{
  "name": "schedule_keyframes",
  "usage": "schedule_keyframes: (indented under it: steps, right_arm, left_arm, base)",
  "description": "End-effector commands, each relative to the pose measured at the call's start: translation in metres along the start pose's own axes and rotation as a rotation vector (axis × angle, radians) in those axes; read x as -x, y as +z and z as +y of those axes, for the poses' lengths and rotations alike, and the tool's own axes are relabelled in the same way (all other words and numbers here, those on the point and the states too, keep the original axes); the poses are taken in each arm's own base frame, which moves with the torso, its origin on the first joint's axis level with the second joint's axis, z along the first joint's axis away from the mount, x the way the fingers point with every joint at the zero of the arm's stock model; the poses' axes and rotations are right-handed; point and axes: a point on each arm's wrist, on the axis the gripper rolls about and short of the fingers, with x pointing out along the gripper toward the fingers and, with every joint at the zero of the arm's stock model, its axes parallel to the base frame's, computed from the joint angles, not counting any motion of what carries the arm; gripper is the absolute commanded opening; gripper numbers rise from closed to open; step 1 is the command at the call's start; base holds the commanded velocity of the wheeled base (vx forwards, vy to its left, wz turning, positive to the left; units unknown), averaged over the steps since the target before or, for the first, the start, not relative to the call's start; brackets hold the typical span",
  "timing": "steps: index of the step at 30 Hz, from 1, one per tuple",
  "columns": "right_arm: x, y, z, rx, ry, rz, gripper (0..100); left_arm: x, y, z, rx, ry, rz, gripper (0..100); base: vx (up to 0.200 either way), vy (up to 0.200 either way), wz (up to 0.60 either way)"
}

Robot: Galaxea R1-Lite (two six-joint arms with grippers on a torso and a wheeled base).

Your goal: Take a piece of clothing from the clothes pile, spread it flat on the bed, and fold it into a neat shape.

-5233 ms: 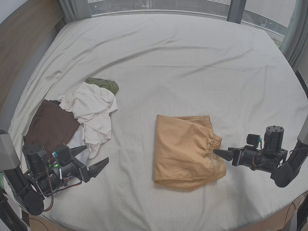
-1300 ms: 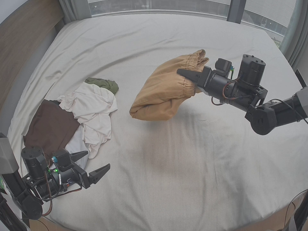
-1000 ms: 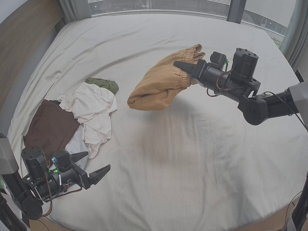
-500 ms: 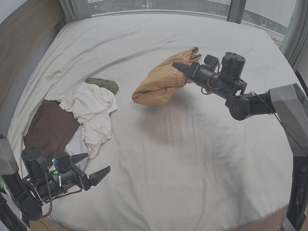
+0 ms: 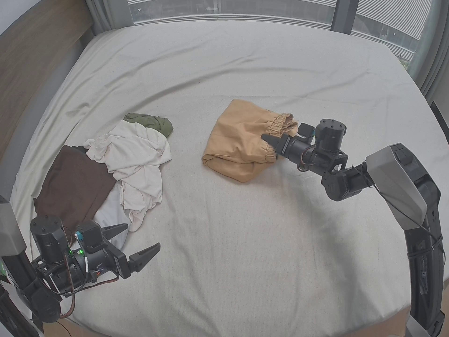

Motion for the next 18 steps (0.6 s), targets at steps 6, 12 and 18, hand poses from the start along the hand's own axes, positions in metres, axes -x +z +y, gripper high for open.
schedule_keyframes:
  steps: [6,12,18]
  right_arm:
    - [0.011,-0.015,-0.005,-0.016,-0.030,0.033,100]
    - [0.015,-0.010,-0.001,0.024,-0.075,0.000,100]
    - [0.047,-0.001,0.023,0.040,-0.094,0.025,100]
  left_arm:
    - [0.000,0.000,0.000,-0.001,-0.003,-0.002,100]
    - [-0.001,0.002,0.000,0.016,-0.003,-0.008,100]
    - [-0.003,0.005,-0.009,0.061,-0.044,-0.023,100]
  base:
    - [0.000,0.000,0.00]
    - [0.000,0.000,0.00]
    - [0.000,0.000,0.00]
